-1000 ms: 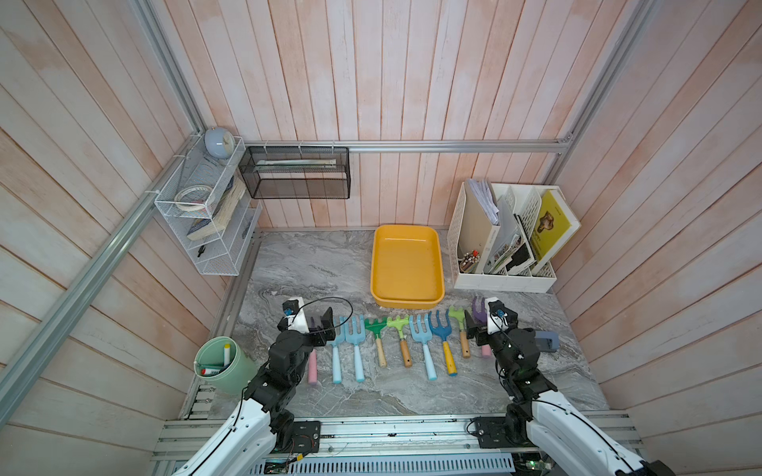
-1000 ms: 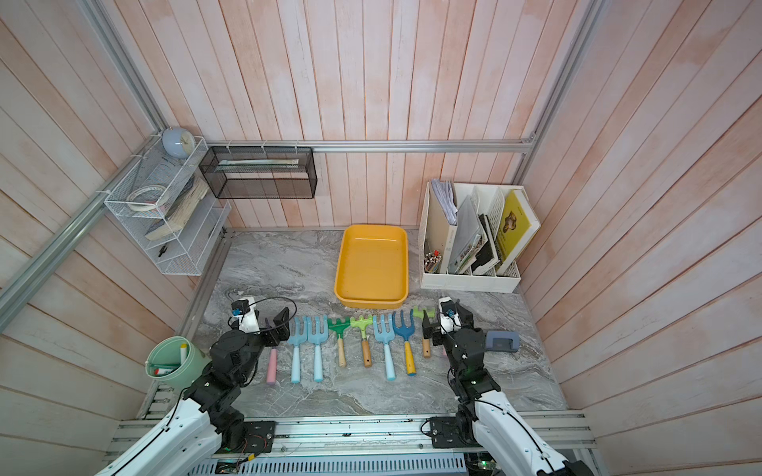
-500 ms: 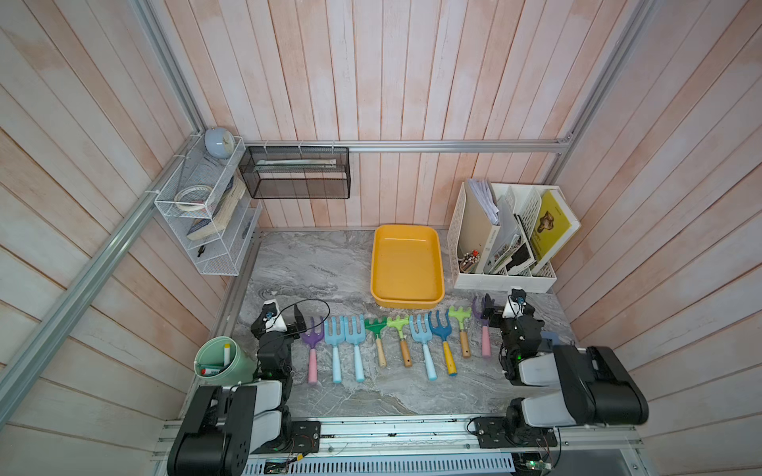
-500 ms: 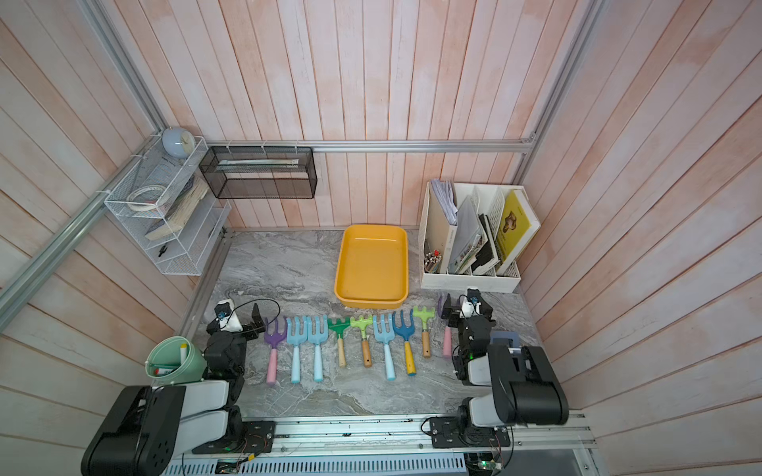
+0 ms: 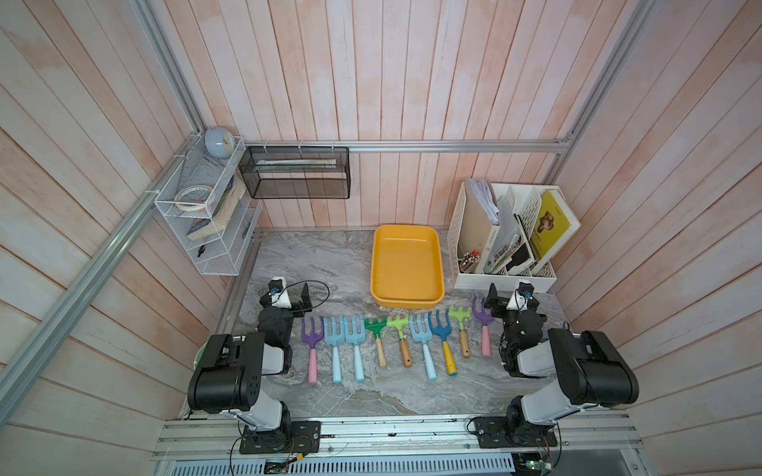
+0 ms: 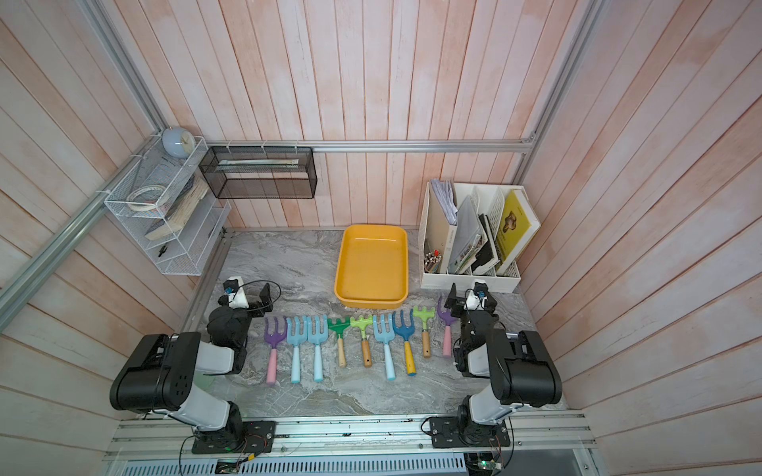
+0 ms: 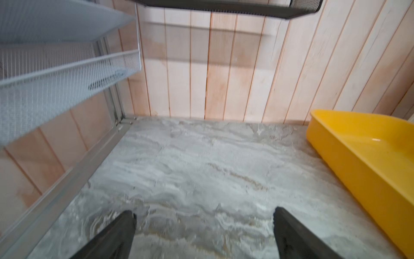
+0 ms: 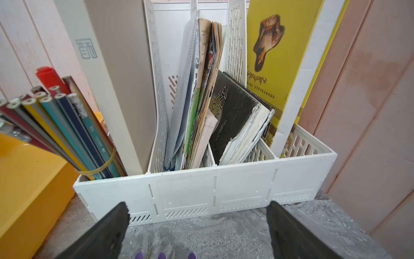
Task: Take the hand rake out of the storage box
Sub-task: Reset both arms
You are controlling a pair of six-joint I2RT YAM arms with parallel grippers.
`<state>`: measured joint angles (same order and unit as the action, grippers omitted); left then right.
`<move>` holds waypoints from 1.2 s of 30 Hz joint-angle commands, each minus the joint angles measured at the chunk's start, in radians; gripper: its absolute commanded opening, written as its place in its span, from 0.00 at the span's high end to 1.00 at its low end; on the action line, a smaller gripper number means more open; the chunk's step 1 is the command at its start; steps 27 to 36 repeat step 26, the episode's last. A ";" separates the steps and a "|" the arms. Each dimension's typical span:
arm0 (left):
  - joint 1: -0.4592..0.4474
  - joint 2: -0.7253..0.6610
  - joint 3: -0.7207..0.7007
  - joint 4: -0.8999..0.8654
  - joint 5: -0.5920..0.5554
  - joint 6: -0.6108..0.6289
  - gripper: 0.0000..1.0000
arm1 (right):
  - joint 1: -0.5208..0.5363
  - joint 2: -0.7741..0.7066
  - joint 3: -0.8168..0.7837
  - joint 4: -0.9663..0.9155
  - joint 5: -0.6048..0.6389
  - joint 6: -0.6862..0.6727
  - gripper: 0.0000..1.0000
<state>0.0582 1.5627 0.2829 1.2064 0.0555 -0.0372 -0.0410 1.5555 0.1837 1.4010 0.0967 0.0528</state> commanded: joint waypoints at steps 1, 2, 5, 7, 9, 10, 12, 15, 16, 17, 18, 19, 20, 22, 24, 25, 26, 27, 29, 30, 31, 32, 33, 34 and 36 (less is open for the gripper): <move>0.005 0.002 -0.004 -0.037 0.040 0.006 0.00 | 0.000 0.006 0.005 -0.020 0.025 0.018 0.02; 0.005 -0.008 -0.003 -0.058 0.039 0.007 0.00 | -0.001 0.005 0.005 -0.020 0.025 0.018 0.02; 0.005 -0.007 -0.012 -0.042 0.042 0.009 0.00 | 0.000 0.007 0.005 -0.018 0.025 0.017 0.02; 0.005 -0.005 -0.015 -0.029 0.041 0.009 0.00 | 0.000 0.006 0.005 -0.017 0.025 0.017 0.02; 0.005 -0.004 -0.013 -0.029 0.042 0.009 0.00 | 0.000 0.006 0.005 -0.017 0.025 0.018 0.02; 0.005 -0.006 -0.014 -0.034 0.043 0.008 0.00 | 0.001 0.006 0.005 -0.017 0.025 0.017 0.02; 0.004 -0.006 -0.014 -0.032 0.043 0.008 0.00 | 0.000 0.007 0.005 -0.017 0.025 0.017 0.02; 0.005 -0.006 -0.014 -0.034 0.042 0.009 0.00 | -0.001 0.006 0.005 -0.017 0.025 0.017 0.02; 0.005 -0.006 -0.014 -0.032 0.042 0.008 0.00 | 0.001 0.007 0.005 -0.017 0.025 0.017 0.02; 0.005 -0.006 -0.014 -0.034 0.042 0.009 0.00 | 0.000 0.007 0.005 -0.017 0.025 0.016 0.02; 0.004 -0.006 -0.013 -0.032 0.043 0.009 0.00 | 0.000 0.007 0.005 -0.017 0.025 0.017 0.02; 0.005 -0.006 -0.014 -0.031 0.043 0.009 0.00 | -0.001 0.006 0.005 -0.017 0.025 0.018 0.02; 0.005 -0.006 -0.014 -0.031 0.043 0.009 0.00 | 0.001 0.007 0.006 -0.019 0.024 0.017 0.02; 0.005 -0.005 -0.014 -0.032 0.042 0.009 0.00 | -0.002 0.007 0.008 -0.023 0.024 0.018 0.02; 0.005 -0.006 -0.014 -0.032 0.042 0.009 0.00 | 0.000 0.006 0.009 -0.025 0.024 0.018 0.02; 0.005 -0.005 -0.014 -0.031 0.043 0.008 0.00 | -0.001 0.006 0.008 -0.023 0.024 0.016 0.02; 0.004 -0.006 -0.014 -0.032 0.042 0.009 0.00 | 0.001 0.006 0.007 -0.021 0.024 0.016 0.02; 0.004 -0.006 -0.014 -0.032 0.042 0.009 0.00 | 0.001 0.006 0.007 -0.021 0.024 0.016 0.02; 0.004 -0.006 -0.014 -0.032 0.042 0.009 0.00 | 0.001 0.006 0.007 -0.021 0.024 0.016 0.02; 0.004 -0.006 -0.014 -0.032 0.042 0.009 0.00 | 0.001 0.006 0.007 -0.021 0.024 0.016 0.02; 0.004 -0.006 -0.014 -0.032 0.042 0.009 0.00 | 0.001 0.006 0.007 -0.021 0.024 0.016 0.02; 0.004 -0.006 -0.014 -0.032 0.042 0.009 0.00 | 0.001 0.006 0.007 -0.021 0.024 0.016 0.02; 0.004 -0.006 -0.014 -0.032 0.042 0.009 0.00 | 0.001 0.006 0.007 -0.021 0.024 0.016 0.02; 0.004 -0.006 -0.014 -0.032 0.042 0.009 0.00 | 0.001 0.006 0.007 -0.021 0.024 0.016 0.02; 0.004 -0.006 -0.014 -0.032 0.042 0.009 0.00 | 0.001 0.006 0.007 -0.021 0.024 0.016 0.02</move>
